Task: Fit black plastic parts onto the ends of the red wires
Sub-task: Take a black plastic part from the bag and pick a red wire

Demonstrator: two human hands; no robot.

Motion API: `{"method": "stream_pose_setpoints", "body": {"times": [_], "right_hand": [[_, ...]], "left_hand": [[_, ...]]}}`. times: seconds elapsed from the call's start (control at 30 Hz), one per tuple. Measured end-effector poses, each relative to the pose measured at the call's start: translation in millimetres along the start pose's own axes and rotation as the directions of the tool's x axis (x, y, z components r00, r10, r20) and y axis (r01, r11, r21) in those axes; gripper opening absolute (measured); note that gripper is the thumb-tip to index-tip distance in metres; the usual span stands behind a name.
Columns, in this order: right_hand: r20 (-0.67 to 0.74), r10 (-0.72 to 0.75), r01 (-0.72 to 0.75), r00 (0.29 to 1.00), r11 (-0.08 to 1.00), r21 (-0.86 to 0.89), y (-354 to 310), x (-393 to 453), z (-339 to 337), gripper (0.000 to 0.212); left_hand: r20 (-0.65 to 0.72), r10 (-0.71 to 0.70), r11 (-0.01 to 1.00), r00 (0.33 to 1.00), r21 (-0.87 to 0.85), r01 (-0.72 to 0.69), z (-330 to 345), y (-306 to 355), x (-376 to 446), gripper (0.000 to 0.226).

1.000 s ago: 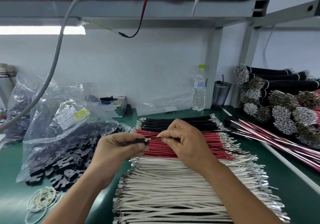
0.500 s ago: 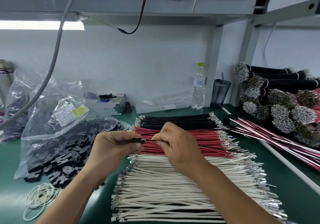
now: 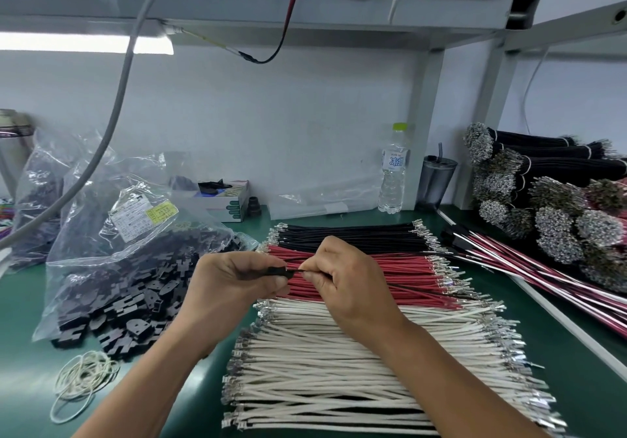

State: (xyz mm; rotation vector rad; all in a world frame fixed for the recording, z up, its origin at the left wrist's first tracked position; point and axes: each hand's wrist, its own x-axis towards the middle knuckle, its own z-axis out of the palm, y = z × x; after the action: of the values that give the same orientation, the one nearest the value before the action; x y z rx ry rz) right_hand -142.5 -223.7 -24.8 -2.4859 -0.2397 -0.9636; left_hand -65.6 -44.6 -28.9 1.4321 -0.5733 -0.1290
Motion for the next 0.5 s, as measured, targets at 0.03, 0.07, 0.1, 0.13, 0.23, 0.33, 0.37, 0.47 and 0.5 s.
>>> {"method": "stream_pose_setpoints", "body": {"times": [0.03, 0.07, 0.1, 0.13, 0.23, 0.33, 0.37, 0.47, 0.5], "right_hand": [[-0.002, -0.014, 0.014, 1.000, 1.000, -0.004, 0, -1, 1, 0.013], [0.000, -0.023, 0.023, 1.000, 1.000, -0.006, 1, -1, 1, 0.012], [0.004, -0.024, 0.024, 1.000, 1.000, -0.004, 1, -1, 1, 0.012], [0.002, -0.020, 0.020, 1.000, 1.000, -0.008, 1, 0, 1, 0.011], [-0.128, -0.069, 0.046, 0.989, 0.984, -0.174, 4, 4, -8, 0.010], [-0.187, -0.206, 0.143, 0.961, 0.942, -0.303, 2, 8, -9, 0.009], [-0.119, -0.218, 0.172, 0.969, 0.934, -0.313, 1, 8, -4, 0.007], [0.115, -0.069, 0.105, 0.991, 0.934, -0.341, 0, 11, 21, 0.018], [0.134, -0.023, 0.067, 0.991, 0.940, -0.334, 2, 14, 26, 0.020]], "left_hand": [[0.007, 0.007, 1.000, 1.000, 0.011, -0.007, 1, -1, 0, 0.024], [0.005, 0.011, 1.000, 1.000, 0.013, -0.011, 1, -3, 0, 0.024], [0.000, 0.012, 1.000, 1.000, 0.005, -0.012, 2, -4, 0, 0.023], [-0.005, 0.011, 1.000, 1.000, -0.008, -0.011, 3, -4, -1, 0.023], [-0.043, 0.014, 0.998, 0.999, -0.061, -0.016, 6, -2, 1, 0.019], [-0.193, -0.020, 0.996, 0.981, -0.093, 0.002, 0, -3, 9, 0.015], [-0.224, -0.047, 0.993, 0.973, -0.113, 0.022, -3, -4, 10, 0.015], [-0.245, -0.106, 0.987, 0.964, -0.143, 0.073, -8, -8, 12, 0.013], [-0.240, -0.113, 0.986, 0.964, -0.147, 0.079, -8, -9, 12, 0.013]]}}
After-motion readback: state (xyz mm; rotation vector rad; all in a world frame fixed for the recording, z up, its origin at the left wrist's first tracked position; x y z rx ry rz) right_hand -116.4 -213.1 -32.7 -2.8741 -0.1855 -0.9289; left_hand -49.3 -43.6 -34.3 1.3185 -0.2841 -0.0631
